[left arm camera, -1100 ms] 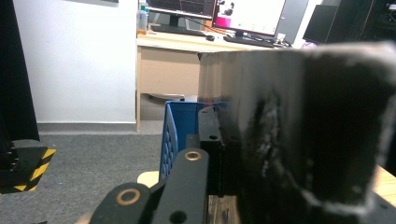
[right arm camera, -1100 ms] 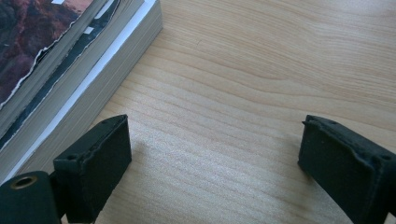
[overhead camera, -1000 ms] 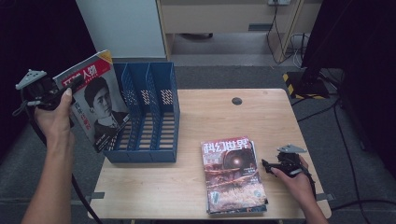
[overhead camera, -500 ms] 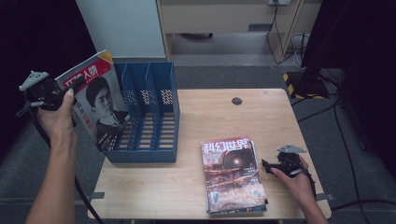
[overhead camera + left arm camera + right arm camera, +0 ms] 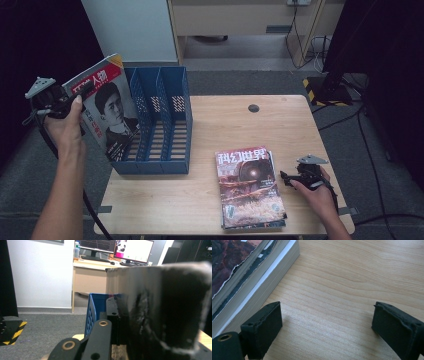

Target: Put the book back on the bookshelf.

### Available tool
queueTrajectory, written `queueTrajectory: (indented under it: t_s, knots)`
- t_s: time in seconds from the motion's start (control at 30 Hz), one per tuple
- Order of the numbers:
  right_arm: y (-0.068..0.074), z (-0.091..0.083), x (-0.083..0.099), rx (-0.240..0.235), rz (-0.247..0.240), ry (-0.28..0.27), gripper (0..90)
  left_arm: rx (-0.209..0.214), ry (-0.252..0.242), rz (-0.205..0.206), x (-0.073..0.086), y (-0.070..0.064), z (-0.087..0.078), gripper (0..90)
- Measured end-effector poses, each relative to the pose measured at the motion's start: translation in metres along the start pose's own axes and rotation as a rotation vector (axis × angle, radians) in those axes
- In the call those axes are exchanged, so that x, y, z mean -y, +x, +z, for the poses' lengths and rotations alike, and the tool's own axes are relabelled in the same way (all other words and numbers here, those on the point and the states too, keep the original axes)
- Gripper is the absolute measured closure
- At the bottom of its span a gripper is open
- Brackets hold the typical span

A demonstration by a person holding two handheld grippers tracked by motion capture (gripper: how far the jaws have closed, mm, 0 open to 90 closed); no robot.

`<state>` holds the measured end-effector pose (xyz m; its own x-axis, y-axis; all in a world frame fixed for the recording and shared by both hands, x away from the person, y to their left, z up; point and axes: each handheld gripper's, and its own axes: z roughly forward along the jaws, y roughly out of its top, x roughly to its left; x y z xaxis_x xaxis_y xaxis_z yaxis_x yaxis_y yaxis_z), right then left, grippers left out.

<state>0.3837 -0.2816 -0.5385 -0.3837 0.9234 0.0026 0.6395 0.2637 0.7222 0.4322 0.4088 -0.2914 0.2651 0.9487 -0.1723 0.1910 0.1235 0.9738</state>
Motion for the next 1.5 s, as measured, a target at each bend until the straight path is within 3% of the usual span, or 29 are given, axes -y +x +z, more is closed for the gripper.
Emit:
queueTrajectory:
  t_s: [0.73,1.33,1.5]
  knots:
    - [0.0,0.0,0.0,-0.001,-0.003,0.001,9.4,0.004,-0.025,-0.009,0.006,0.003,0.01,86.3]
    - [0.0,0.0,0.0,-0.001,-0.005,0.001,9.4,-0.002,-0.043,0.039,0.017,0.006,0.014,86.2]
    - [0.0,-0.001,0.0,-0.001,-0.003,0.001,9.5,-0.004,-0.059,0.027,0.022,0.01,0.014,86.2]
